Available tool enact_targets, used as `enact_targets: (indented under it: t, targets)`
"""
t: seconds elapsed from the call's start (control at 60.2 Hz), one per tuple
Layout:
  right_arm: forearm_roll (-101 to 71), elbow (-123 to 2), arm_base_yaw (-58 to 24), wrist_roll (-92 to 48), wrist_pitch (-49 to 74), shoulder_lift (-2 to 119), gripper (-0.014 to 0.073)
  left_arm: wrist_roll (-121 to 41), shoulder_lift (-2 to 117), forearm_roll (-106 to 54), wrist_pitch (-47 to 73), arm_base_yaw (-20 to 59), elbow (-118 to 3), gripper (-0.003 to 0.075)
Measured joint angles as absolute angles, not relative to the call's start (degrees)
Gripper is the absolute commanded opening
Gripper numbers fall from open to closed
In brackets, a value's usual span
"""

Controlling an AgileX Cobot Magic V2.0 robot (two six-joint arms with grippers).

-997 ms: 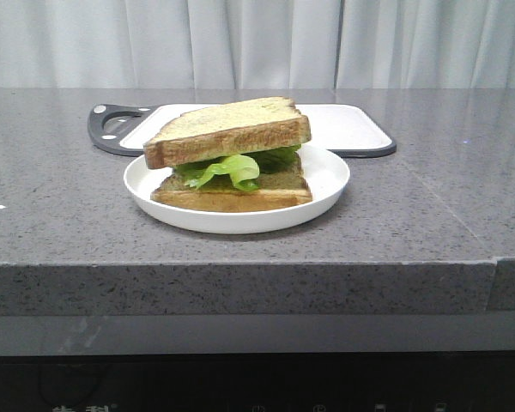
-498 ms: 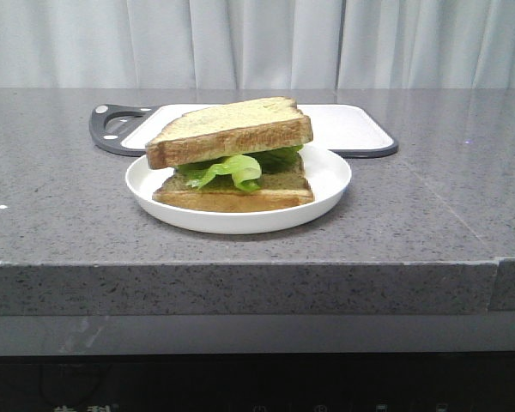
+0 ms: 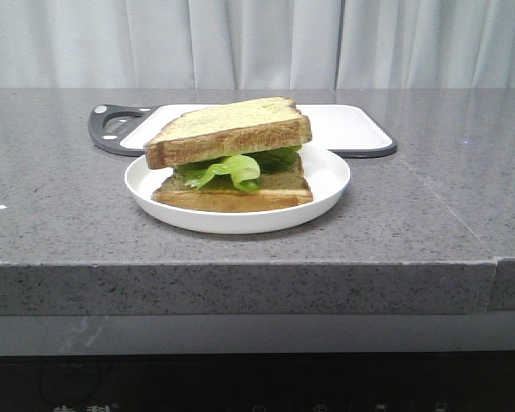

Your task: Left arm grabs bread, right arm adds lettuce

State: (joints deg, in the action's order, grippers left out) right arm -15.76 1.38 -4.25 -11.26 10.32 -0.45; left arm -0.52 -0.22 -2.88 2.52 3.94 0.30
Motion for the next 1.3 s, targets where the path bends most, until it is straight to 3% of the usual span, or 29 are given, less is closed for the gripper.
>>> enact_targets:
  t: [0.565, 0.847, 1.296]
  targets:
    - [-16.1, 1.5, -4.3, -11.1, 5.5, -0.5, -0.0118, -0.5, -0.2, -2.9, 2.5, 3.9, 0.3, -0.002]
    - [-2.4, 1.5, -4.3, 4.4, 3.0, -0.6, -0.0118, -0.5, -0.2, -2.9, 2.5, 3.9, 0.3, -0.002]
    - [-1.2, 1.5, -4.0, 5.7, 2.3, -0.6, -0.0118, -0.5, -0.2, -2.9, 2.5, 3.9, 0.3, -0.002]
